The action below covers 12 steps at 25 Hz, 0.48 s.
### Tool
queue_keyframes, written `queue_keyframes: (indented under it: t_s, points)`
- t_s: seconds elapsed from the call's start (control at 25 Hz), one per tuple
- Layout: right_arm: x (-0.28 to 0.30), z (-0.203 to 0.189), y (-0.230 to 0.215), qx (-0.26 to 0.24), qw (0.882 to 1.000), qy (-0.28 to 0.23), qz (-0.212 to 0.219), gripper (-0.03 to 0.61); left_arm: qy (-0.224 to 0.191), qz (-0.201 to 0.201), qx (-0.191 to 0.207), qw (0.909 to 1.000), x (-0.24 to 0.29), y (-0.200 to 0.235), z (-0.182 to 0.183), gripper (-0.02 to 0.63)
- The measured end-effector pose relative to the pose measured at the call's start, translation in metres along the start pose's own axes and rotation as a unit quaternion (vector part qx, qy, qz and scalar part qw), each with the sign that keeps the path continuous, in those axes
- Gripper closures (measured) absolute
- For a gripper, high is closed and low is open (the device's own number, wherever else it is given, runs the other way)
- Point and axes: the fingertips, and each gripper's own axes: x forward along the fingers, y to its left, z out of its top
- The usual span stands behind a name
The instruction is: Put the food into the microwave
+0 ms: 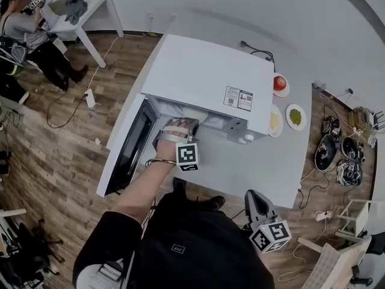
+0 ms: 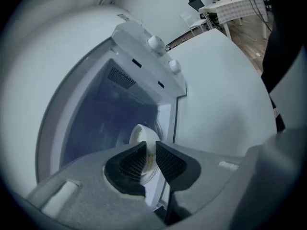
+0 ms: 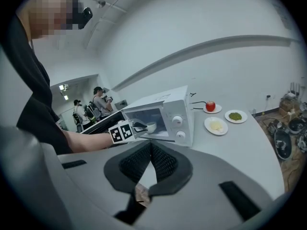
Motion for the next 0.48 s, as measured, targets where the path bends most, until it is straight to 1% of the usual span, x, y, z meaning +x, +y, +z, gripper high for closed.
queue_keyframes:
  t_s: [0.24, 0.48]
  points:
    - [-0.01, -0.002, -0.015, 0.023, 0.998, -0.012, -0.053, 0.565, -0.003, -0.003, 0.003, 1.0, 0.028, 0.009, -0.005, 0.554]
    - [-0.013, 0.002, -0.021, 0.03, 0.996, -0.028, -0.075, 0.565, -0.003, -0.015, 0.003, 0.9999, 0.049, 0.014, -0.001, 0.561]
